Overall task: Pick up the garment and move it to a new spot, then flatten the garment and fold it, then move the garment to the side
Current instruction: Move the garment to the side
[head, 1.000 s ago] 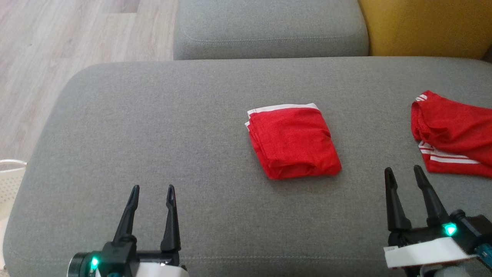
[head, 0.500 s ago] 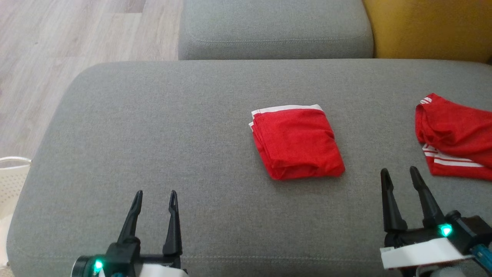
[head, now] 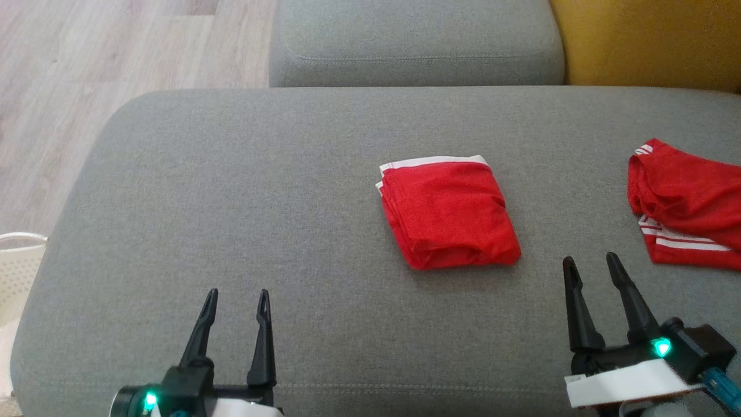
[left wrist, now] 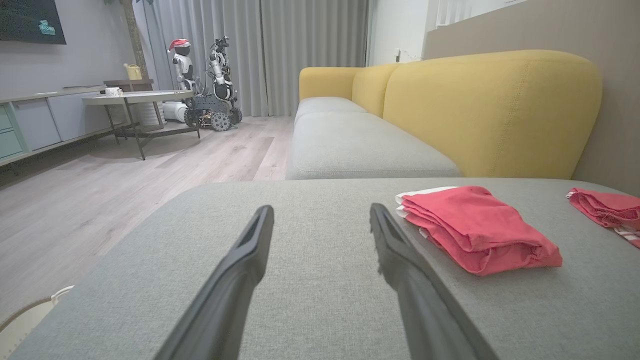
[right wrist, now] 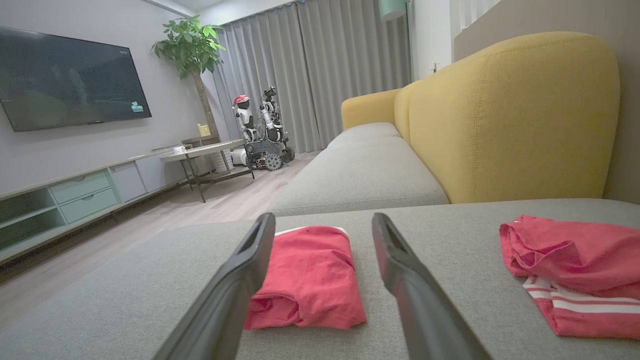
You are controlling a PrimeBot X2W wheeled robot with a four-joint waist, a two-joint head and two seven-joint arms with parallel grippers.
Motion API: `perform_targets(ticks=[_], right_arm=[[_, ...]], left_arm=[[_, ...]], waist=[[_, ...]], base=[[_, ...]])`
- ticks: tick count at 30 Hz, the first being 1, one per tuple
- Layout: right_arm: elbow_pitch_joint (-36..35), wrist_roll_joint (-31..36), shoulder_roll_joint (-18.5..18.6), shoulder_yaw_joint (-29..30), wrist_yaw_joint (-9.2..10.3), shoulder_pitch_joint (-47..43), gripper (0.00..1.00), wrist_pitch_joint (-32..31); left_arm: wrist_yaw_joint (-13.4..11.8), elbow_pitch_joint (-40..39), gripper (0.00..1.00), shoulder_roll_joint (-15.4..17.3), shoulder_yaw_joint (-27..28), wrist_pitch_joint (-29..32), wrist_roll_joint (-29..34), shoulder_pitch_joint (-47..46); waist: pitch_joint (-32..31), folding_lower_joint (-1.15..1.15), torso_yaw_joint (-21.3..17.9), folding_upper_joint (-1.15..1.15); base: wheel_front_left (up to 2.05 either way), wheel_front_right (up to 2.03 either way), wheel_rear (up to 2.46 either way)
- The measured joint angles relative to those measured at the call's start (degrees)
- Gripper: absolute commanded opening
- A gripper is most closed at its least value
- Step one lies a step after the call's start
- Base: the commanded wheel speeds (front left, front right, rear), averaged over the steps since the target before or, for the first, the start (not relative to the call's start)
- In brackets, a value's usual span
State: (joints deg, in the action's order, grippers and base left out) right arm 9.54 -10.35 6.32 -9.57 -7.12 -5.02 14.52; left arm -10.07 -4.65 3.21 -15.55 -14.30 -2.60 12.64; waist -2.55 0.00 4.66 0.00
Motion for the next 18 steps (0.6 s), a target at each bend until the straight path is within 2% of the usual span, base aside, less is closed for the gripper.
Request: perform_targets(ticks=[7,11,15,18], right_arm=[[0.7,0.0,-0.1,0.1,0.00,0.2,1.00,0.0],[2.8,-0.1,-0.2,0.9,0.00,2.4,1.00,0.0],[9.9,-0.2,0.1,1.8,0.00,8.6,1.00,0.0],[18.7,-2.9,0.5,2.0,0.00,15.7,1.00,0.0]], left_arm=[[0.1,0.5,1.00,0.0,-0.2,0.0,0.6,0.0],[1.0,1.0,1.00,0.0,-0.5,0.0,1.2,-0.3],[1.5,1.0,1.00,0.0,-1.0,0.0,1.7,-1.1],[2.1,1.0,1.00,0.0,-2.1,0.0,2.0,-2.6]], waist=[[1.0,0.00,0.7,0.00],[2.2,0.00,1.1,0.00],[3.8,0.00,1.5,0.00],[5.4,0.00,1.8,0.00]], base=[[0.00,0.00,0.00],[0.00,0.00,0.00],[0.00,0.00,0.00],[0.00,0.00,0.00]])
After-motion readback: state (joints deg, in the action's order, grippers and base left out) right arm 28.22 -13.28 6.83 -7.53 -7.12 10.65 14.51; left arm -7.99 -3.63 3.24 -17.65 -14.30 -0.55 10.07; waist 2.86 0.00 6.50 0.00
